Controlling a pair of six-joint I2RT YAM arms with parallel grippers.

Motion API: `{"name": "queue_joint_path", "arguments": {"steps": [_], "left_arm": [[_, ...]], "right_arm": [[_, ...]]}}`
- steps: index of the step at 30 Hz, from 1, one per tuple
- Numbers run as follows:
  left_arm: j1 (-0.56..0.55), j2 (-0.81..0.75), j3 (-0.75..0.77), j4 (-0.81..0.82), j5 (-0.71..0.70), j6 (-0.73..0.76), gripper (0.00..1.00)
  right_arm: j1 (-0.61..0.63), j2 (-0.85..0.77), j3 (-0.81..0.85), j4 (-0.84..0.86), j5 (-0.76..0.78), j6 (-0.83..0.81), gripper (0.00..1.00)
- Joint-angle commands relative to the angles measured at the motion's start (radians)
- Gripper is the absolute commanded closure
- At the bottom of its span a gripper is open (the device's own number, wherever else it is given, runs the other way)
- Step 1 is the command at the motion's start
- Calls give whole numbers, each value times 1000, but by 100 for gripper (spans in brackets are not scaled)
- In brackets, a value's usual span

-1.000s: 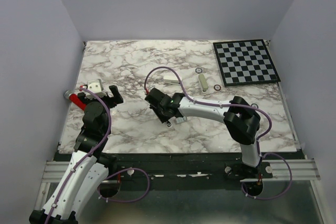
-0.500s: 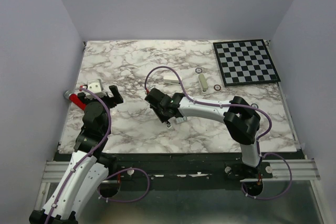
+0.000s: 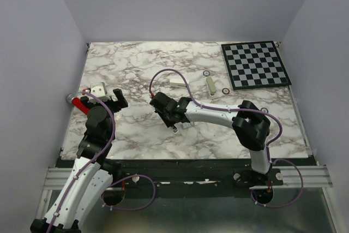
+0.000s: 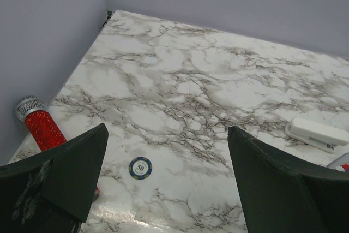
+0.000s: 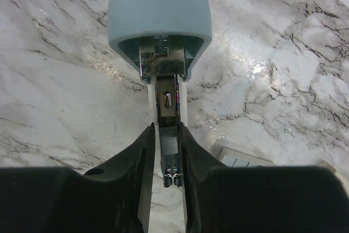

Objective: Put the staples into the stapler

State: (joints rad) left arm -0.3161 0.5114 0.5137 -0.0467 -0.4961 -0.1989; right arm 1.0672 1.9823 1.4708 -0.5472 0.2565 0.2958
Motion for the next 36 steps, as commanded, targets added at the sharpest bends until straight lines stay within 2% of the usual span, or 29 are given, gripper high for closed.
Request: {"name": "queue_joint_path", "arguments": {"steps": [1,6,16,31,36], "left_arm": [[-1,-10,-3,7,16,3,1],[-1,-11,-3,7,16,3,1],[-1,-11,-3,7,16,3,1],[-1,-14,-3,5,14,4,1],[-1,-17,-4,7,14,1,1]], "right_arm": [[10,-8,6,16,-14,2,69],[10,-4,-1,15,-19,3,74],[10,3,-4,10,-43,-1,74],[22,13,8,-8,-14,-33,71],[40,-5,22,-11,32,-58,64]]}}
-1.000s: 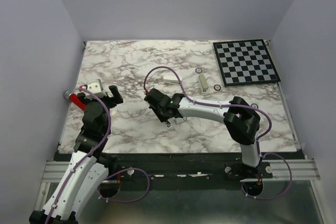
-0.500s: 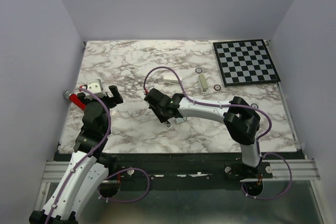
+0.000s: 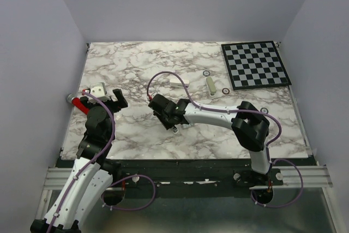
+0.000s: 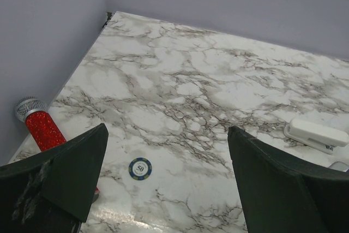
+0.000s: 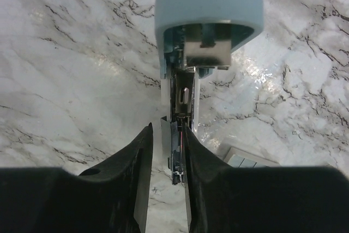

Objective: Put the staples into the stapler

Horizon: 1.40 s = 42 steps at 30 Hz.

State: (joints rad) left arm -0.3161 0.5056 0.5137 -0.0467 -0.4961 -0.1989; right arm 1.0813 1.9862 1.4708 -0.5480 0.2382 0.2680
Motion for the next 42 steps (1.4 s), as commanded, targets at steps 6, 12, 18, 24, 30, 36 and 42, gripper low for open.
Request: {"name": "queue_joint_path", "arguments": {"steps": [6,12,18,24,30,36,42], "left_arm": [[-1,-19,-3,2,-8,-8,1],[-1,-56,-10,-7,-129,-33,1],[-1,-75,-12,-15,-174,-43,1],[-1,-84,-12,-18,-183,-46,1],[-1,-90,-12,-19,-177,-46,1],[-1,-91,-12,-19,-170,-46,1],[-1,-91,-15,-18,-160,-45,1]], "right_arm": [[63,5,42,-33,174,-56,61],[106,34,60,-49,296,-90,61],[143,74,89,-56,338,-121,61],[160,117,109,-73,397,-144,61],[172,149,125,-96,431,-154,61],[183,166,129,-96,446,-170,61],[190,183,132,-96,470,-187,61]]}}
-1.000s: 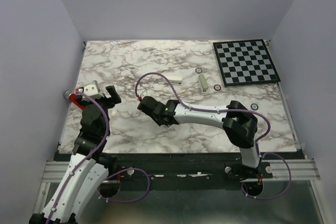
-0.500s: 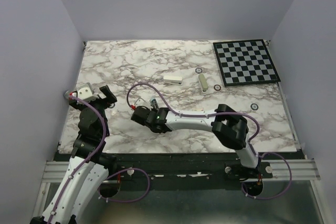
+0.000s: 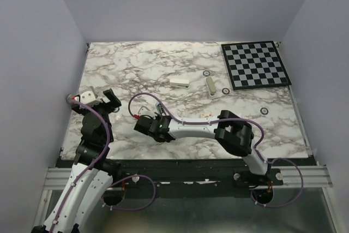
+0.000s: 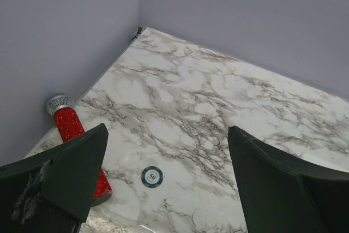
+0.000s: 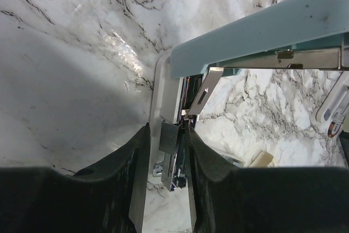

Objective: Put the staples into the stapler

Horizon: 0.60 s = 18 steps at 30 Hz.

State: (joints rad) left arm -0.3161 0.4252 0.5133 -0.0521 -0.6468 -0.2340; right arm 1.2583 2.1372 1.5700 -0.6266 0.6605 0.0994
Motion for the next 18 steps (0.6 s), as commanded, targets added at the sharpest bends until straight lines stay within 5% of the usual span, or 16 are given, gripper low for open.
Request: {"name": "queue_joint_path", "arguments": {"steps": [1,18], "left_arm": [[-1,-11,-13,-12,-10,-8,1],[-3,-8,-13,-11,3,-4,1]], "right_arm": [[13,35,33,-18,50,-21,61],[15,4,33,-5,70,-32,81]]}}
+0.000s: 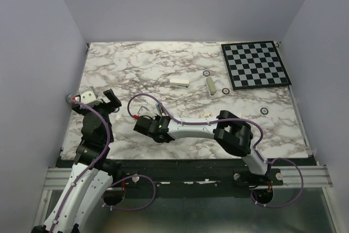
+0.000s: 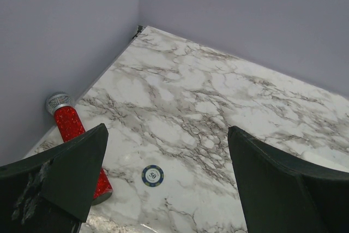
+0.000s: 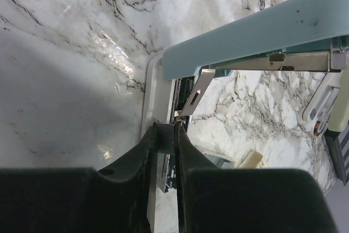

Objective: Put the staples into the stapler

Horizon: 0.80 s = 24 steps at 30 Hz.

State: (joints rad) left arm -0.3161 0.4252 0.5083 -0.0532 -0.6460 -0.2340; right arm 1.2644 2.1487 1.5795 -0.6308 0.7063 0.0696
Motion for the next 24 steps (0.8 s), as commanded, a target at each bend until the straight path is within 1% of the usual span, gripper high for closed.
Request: {"name": "queue_joint_path", "arguments": {"steps": [1,9,13,15,18,19,20,23,24], "left_arm": [[-1,-8,-8,-10,3,-2,1],[-1,-5,-10,-7,23,-1,1],[-1,0,-10,-7,32,2,1],[-1,0,-10,-7,35,2,1],[-3,4,-10,-7,42,2,1],[-1,4,-10,-5,48,2,1],[-1,6,-10,-7,49,2,1],[-3,10,-11,-4,60,2,1],[-1,12,-11,-2,62,2,1]], "right_arm": [[10,-13,24,-1,19,-2,81],[3,-87,14,8,-57,4,80],[-25,-142,-9,14,-123,36,80],[-46,-173,-30,17,-172,79,80],[-114,-239,-94,40,-258,134,80],[-153,-260,-116,52,-286,147,80],[-175,-300,-166,63,-336,171,80],[-253,-354,-240,111,-408,216,80],[-275,-384,-287,134,-454,225,80]]}}
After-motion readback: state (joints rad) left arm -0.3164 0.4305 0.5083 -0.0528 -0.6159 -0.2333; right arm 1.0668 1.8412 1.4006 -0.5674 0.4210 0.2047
